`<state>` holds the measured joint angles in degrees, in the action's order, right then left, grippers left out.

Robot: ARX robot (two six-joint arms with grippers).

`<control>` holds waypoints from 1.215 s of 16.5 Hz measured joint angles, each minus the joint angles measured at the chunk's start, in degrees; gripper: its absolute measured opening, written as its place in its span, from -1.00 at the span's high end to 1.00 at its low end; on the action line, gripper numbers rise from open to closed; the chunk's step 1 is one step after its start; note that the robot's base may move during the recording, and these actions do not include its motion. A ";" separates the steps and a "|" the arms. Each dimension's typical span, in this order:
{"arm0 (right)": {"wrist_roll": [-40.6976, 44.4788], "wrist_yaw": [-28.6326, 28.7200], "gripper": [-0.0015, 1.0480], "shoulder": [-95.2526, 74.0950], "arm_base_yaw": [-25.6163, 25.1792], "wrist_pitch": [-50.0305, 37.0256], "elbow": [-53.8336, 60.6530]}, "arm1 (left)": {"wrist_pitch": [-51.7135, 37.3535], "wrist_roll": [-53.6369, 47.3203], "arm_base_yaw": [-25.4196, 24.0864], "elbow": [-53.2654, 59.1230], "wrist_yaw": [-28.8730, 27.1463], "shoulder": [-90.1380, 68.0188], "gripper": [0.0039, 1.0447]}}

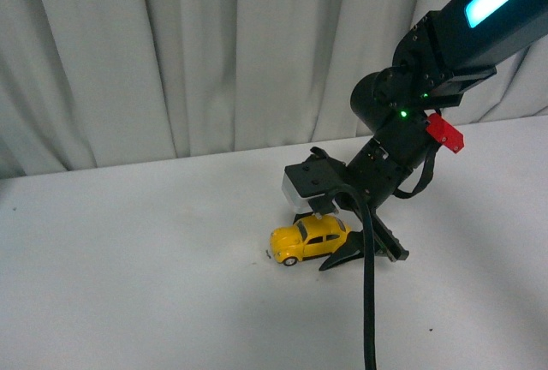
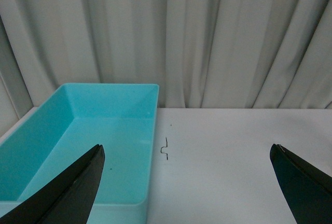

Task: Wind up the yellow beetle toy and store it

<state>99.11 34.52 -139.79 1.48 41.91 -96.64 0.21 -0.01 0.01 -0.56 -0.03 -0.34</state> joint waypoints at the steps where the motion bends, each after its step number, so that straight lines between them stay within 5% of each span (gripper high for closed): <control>1: 0.00 -0.33 -0.22 0.00 -0.04 -0.24 -0.37 | 0.00 0.00 0.00 0.00 -0.02 0.00 -0.88; 4: 0.07 -0.48 0.19 -0.02 -0.15 -0.66 -1.97 | 0.00 0.00 0.00 0.00 0.00 0.00 -0.88; 10: -11.28 5.84 0.19 0.28 2.49 -1.97 -0.24 | 0.00 0.00 0.00 0.00 0.00 0.00 -0.88; 20: -14.01 2.69 0.19 0.31 2.89 -3.52 0.57 | 0.00 0.00 0.00 0.00 0.00 0.00 -0.88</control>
<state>85.10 37.21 -139.48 4.36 38.39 -96.07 0.21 -0.01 0.01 -0.56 -0.03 -0.34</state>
